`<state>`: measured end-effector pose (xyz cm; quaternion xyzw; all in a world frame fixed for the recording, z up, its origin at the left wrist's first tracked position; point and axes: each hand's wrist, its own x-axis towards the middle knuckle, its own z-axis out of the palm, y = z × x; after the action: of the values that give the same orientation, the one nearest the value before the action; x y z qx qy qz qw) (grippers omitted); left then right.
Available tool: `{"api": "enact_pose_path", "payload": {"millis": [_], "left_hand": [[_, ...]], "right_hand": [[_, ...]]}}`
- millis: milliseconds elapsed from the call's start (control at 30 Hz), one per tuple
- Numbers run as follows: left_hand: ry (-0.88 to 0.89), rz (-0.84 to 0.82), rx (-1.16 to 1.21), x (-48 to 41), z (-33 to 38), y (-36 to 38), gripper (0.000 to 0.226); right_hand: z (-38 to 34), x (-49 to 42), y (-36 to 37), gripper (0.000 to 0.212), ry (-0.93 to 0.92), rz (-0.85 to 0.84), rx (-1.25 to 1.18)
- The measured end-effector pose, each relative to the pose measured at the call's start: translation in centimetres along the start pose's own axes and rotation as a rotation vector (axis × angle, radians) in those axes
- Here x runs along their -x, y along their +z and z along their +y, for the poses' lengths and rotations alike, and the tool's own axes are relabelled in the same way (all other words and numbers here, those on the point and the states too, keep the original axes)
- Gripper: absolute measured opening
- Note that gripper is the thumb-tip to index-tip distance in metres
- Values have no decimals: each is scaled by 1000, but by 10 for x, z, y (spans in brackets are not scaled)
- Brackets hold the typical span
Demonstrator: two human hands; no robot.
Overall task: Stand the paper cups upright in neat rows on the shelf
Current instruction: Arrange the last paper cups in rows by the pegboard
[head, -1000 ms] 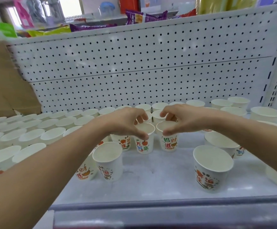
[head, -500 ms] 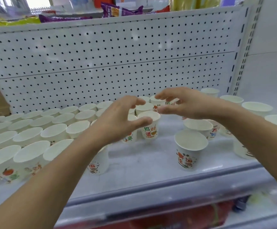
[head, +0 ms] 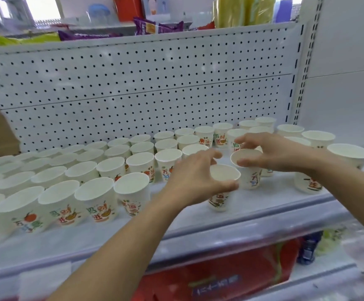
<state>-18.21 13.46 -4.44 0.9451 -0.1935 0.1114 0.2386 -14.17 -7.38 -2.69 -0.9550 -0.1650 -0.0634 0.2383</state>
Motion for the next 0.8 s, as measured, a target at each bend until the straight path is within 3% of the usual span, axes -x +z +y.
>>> {"api": "enact_pose_path", "payload": {"millis": [233, 400, 667, 800], "left_hand": [[-136, -106, -89, 11, -50, -48, 70], [-131, -146, -152, 8, -57, -53, 73], [-102, -21, -363, 14, -56, -46, 81], [-92, 181, -95, 39, -68, -69, 75]], "right_hand": [[-9, 7, -3, 76, -9, -87, 120], [-16, 2, 1, 69, -29, -69, 125], [-62, -7, 49, 74, -229, 23, 120], [-56, -3, 62, 87, -184, 85, -112]]}}
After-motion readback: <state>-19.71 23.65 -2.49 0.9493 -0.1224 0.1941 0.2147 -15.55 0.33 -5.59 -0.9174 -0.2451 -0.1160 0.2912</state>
